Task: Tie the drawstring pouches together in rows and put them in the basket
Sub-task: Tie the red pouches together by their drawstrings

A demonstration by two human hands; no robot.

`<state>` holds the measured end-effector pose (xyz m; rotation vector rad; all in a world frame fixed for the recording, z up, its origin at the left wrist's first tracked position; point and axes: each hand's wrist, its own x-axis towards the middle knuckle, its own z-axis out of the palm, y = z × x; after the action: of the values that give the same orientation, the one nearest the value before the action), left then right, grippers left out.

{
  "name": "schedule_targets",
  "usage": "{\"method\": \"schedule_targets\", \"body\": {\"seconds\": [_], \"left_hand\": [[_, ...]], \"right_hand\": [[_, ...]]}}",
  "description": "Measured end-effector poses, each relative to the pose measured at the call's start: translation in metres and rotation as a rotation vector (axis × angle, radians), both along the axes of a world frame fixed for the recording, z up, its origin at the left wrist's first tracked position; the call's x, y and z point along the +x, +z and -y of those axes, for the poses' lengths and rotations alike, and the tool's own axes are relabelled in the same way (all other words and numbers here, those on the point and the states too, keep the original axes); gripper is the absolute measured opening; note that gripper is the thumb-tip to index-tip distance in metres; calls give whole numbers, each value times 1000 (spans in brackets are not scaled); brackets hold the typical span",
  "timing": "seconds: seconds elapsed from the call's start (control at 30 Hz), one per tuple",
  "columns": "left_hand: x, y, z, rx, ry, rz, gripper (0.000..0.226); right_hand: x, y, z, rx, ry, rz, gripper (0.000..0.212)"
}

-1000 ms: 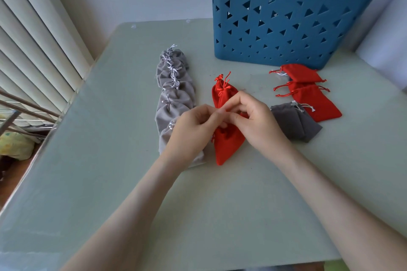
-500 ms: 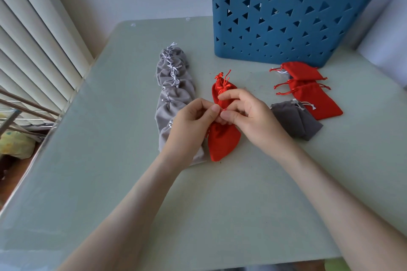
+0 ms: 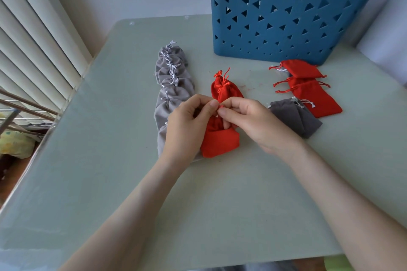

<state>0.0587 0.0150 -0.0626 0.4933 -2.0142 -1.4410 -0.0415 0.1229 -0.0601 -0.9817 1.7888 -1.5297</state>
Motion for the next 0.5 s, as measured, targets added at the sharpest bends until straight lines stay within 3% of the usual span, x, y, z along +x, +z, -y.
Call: {"method": "schedule_targets", "body": {"seconds": [0.17,0.5], "left_hand": [[-2,-2,1,15,44,2,14],[-3,-2,1,-18,49,14,14]], "right_hand": [[3,0,2,-37,-1,115,11],[7,1,3,-64,-87,118,16]]}}
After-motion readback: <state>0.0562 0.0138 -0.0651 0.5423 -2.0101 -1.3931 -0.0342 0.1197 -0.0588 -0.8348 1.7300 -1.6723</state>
